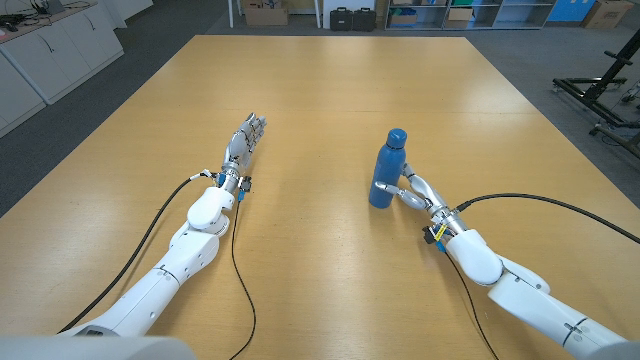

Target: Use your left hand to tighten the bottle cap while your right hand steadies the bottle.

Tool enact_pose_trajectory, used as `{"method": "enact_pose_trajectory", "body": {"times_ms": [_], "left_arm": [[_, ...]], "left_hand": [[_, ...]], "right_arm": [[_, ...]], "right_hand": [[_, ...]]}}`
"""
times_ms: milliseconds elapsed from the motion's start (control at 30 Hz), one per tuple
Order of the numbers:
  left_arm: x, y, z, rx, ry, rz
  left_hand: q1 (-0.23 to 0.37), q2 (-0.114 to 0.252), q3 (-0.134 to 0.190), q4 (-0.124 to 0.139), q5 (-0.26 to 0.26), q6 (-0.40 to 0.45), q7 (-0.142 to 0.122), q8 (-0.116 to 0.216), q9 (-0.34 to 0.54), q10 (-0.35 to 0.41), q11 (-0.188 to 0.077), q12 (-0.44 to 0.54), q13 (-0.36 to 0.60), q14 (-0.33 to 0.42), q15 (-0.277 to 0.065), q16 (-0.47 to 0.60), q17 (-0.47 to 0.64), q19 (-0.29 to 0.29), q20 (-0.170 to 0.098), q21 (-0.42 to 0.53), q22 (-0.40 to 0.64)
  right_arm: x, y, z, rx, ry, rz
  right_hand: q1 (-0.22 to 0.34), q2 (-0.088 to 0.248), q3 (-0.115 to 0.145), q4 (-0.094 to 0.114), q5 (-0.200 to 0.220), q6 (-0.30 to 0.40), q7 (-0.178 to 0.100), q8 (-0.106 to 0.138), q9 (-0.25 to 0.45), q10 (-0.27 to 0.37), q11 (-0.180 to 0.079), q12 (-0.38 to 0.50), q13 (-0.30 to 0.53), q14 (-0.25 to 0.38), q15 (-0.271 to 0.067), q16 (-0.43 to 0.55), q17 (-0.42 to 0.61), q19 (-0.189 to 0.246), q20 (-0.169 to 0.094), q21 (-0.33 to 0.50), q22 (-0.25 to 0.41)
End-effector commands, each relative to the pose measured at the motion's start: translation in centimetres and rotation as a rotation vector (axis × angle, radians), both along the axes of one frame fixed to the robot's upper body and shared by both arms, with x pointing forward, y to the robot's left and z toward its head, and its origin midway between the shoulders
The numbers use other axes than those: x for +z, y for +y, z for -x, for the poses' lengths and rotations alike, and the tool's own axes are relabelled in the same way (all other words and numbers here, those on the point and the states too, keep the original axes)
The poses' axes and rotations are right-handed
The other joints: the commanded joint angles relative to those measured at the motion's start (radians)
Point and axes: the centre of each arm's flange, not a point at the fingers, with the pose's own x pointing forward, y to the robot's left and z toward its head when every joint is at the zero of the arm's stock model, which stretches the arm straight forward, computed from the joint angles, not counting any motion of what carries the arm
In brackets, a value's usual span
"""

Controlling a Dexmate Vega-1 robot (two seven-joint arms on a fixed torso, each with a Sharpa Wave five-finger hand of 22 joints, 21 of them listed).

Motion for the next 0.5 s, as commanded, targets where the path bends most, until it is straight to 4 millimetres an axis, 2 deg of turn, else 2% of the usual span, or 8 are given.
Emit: {"method": "enact_pose_trajectory", "body": {"times_ms": [33,500], "left_arm": [[-0.2,0.1,0.0,0.007,0.008,-0.001],[-0.6,0.2,0.0,0.009,0.017,0.003]], "left_hand": [[0.003,0.01,0.005,-0.002,-0.005,0.01,-0.003,0.0,0.002,0.012,0.002,-0.003,0.002,0.01,0.001,0.0,0.0,0.011,-0.044,-0.003,0.005],[0.008,0.018,0.01,-0.004,-0.006,0.012,-0.003,-0.002,0.003,0.015,0.001,-0.005,0.002,0.013,0.0,-0.001,0.0,0.011,-0.042,-0.003,0.005]], "right_arm": [[-0.3,1.2,-1.1,0.033,0.018,0.009],[-0.3,2.5,-1.8,0.07,0.025,0.033]], "right_hand": [[0.013,-0.003,-0.003,0.003,0.009,-0.043,0.04,0.008,0.005,0.001,-0.003,0.006,0.003,-0.086,-0.001,0.009,0.002,-0.047,-0.004,0.002,0.002],[0.022,-0.001,-0.004,0.005,0.018,-0.035,0.03,0.012,0.005,0.011,-0.005,0.01,0.003,-0.074,0.0,0.015,0.001,-0.032,-0.003,0.003,0.002]]}}
